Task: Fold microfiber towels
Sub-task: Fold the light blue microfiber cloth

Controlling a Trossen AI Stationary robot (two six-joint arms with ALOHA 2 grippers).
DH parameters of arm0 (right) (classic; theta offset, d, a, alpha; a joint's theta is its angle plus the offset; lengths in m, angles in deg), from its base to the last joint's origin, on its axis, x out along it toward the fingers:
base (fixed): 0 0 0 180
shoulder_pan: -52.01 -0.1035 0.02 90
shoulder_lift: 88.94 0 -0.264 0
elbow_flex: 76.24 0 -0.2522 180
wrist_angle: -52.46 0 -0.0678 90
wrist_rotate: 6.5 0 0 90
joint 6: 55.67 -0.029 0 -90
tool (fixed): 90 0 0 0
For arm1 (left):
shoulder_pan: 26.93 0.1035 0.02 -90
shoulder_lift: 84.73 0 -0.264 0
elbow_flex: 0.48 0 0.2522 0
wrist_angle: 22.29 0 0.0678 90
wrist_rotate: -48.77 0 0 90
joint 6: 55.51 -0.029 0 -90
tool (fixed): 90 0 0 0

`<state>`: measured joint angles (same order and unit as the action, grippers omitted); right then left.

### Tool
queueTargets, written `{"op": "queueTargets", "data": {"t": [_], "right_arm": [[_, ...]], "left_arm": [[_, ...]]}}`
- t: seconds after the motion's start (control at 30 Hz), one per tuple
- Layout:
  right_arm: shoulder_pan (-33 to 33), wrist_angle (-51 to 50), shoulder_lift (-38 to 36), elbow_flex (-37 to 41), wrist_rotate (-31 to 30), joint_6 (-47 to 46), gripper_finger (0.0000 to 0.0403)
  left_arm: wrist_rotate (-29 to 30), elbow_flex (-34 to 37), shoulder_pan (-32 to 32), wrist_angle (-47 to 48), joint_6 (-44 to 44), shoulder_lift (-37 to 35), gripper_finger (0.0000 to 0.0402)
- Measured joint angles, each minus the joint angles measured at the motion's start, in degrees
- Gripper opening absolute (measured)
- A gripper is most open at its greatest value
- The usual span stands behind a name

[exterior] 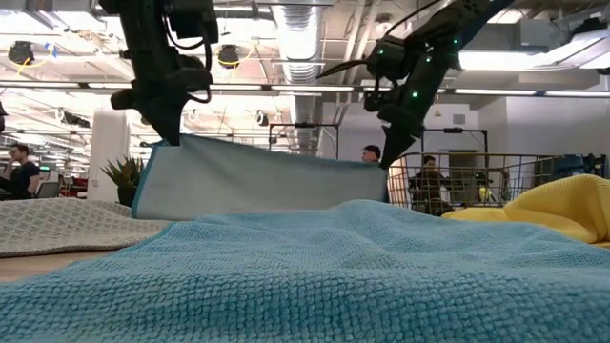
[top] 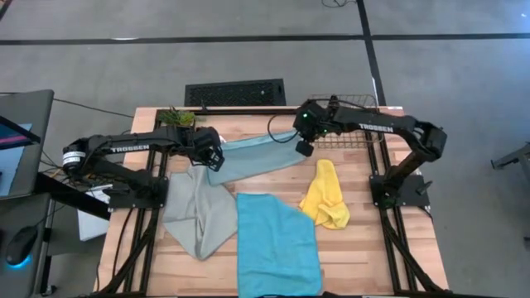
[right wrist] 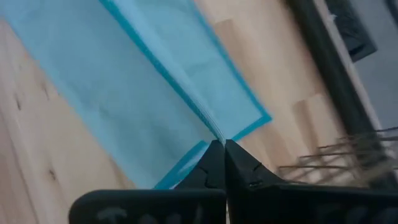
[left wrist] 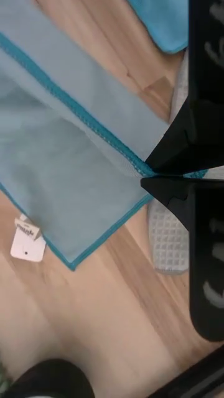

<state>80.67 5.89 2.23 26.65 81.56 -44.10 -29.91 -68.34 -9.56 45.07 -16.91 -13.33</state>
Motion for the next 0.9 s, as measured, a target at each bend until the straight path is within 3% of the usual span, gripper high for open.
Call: {"op": "queueTargets", "data": {"t": [0.17, 0.5, 0.9], "right_arm": [[0.1, 0.1, -0.5, 0.0, -4.1, -1.0, 0.0006], [0.0, 0.3, 0.0, 0.0, -4.2, -0.6, 0.0009], [0.3, 0.1, 0.0, 0.0, -4.0, -0.4, 0.006]], "left_arm": [[0.2, 0.0, 0.5, -2.0, -1.2, 0.2, 0.0], [2.1, 0.0, 1.0, -2.8, -3.6, 7.4, 0.0], [-0.9, 0.0, 1.1, -3.6, -4.9, 10.2, 0.0011]]}}
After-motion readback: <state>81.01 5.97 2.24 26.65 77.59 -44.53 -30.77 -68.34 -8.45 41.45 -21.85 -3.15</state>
